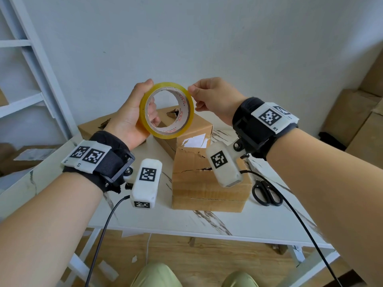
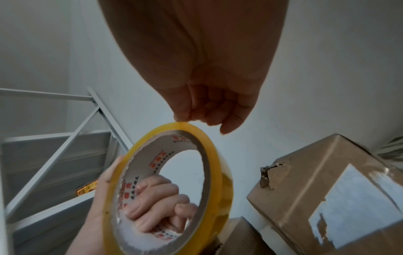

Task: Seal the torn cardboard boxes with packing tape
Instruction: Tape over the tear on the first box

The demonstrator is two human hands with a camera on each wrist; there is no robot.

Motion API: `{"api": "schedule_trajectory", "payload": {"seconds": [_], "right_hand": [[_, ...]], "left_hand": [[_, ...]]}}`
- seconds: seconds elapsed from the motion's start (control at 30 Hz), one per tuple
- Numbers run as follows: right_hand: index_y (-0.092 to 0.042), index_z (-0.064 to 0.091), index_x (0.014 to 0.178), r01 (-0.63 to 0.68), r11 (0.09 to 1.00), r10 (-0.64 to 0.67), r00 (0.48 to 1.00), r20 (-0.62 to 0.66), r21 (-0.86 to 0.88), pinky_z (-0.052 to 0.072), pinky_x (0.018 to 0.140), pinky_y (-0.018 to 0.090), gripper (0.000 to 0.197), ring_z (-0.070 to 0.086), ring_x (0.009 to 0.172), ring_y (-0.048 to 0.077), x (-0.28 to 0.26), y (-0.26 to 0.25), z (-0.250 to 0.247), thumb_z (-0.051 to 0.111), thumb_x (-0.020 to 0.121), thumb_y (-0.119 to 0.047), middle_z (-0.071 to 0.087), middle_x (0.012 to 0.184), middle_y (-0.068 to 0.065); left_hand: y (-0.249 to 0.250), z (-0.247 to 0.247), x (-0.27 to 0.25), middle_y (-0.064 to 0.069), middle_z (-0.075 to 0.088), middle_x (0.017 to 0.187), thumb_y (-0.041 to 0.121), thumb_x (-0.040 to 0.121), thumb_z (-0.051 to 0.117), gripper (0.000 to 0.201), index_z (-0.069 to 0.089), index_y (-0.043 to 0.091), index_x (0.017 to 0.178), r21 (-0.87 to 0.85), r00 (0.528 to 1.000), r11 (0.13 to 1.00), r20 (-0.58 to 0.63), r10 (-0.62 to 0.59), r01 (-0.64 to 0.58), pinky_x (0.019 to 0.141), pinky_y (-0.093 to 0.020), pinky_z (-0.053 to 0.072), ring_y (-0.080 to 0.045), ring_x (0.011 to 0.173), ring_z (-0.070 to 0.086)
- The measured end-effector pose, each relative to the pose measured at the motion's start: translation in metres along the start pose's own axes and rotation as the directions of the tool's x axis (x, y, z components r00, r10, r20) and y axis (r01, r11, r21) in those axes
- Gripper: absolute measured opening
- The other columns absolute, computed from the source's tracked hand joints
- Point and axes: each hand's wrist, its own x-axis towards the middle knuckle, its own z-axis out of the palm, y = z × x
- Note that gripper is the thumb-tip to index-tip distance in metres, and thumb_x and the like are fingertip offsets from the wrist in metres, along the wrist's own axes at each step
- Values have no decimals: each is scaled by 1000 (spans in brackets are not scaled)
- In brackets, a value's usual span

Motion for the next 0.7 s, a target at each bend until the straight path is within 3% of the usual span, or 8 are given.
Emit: {"api": "schedule_trajectory", "payload": {"seconds": [0.2, 0.27, 0.33, 0.4, 0.47, 0.53, 0.6, 0.7], "right_hand": [[-18, 52, 71, -3, 1000, 4, 999, 50, -26, 50, 85, 32, 28, 49, 63, 10, -2, 2, -2, 47, 98, -21, 48, 70, -1], [-17, 52, 72, 1, 1000, 0, 999, 45, -16, 50, 86, 33, 27, 49, 63, 11, -1, 3, -2, 47, 98, -20, 47, 69, -1], [-17, 52, 72, 18, 1000, -17, 999, 29, -22, 50, 85, 34, 27, 49, 63, 12, 0, 1, -3, 47, 98, -20, 48, 68, -1], [-17, 52, 72, 26, 1000, -26, 999, 21, -11, 50, 81, 32, 27, 48, 64, 12, 0, 0, -4, 46, 98, -18, 48, 68, 0], [-16, 52, 72, 30, 999, -31, 999, 29, 45, 49, 75, 30, 27, 49, 66, 13, 0, -1, -6, 46, 98, -16, 49, 70, 1], [-15, 52, 73, 39, 993, -43, 999, 31, 111, 48, 72, 27, 26, 51, 70, 14, -1, -3, -9, 45, 99, -14, 52, 73, 2], [-14, 53, 77, 41, 986, -47, 998, 35, 162, 49, 71, 26, 25, 57, 77, 15, -2, -3, -10, 43, 100, -14, 60, 80, 2], [-12, 47, 79, -2, 949, -26, 996, 86, 316, 51, 64, 23, 24, 63, 70, 17, -5, -4, -4, 38, 101, -13, 66, 79, 8]], "left_hand": [[14, 3, -5, 11, 45, 41, 33, 81, 66, 39, 56, 24, 45, 337, 981, 922, 24, 192, -189, 55, -21, 40, -5, 41, 42], [15, 4, -4, 8, 59, 54, 40, 61, 74, 21, 64, 22, 57, 466, 958, 844, 25, 286, -264, 53, -19, 45, -7, 50, 54], [13, 2, -3, 0, 63, 67, 49, 48, 73, 39, 65, 17, 70, 509, 949, 815, 10, 316, -277, 59, -23, 47, -12, 60, 57], [11, 2, -2, -7, 62, 73, 51, 48, 72, 55, 66, 5, 77, 574, 942, 767, 28, 333, -288, 63, -27, 45, -17, 65, 56], [10, 0, 0, -12, 55, 70, 49, 53, 74, 62, 62, -6, 79, 691, 933, 658, 69, 352, -300, 60, -28, 40, -19, 63, 52], [11, -3, 2, -8, 50, 61, 41, 64, 77, 47, 58, -1, 71, 775, 934, 568, 78, 349, -277, 54, -24, 36, -12, 52, 47], [11, -4, 3, -5, 48, 60, 37, 70, 78, 39, 56, 4, 68, 808, 943, 532, 86, 323, -255, 50, -22, 35, -8, 49, 45], [11, 0, 1, -11, 52, 66, 46, 59, 73, 55, 60, -5, 76, 823, 948, 505, 116, 297, -259, 56, -27, 37, -18, 57, 49]]}}
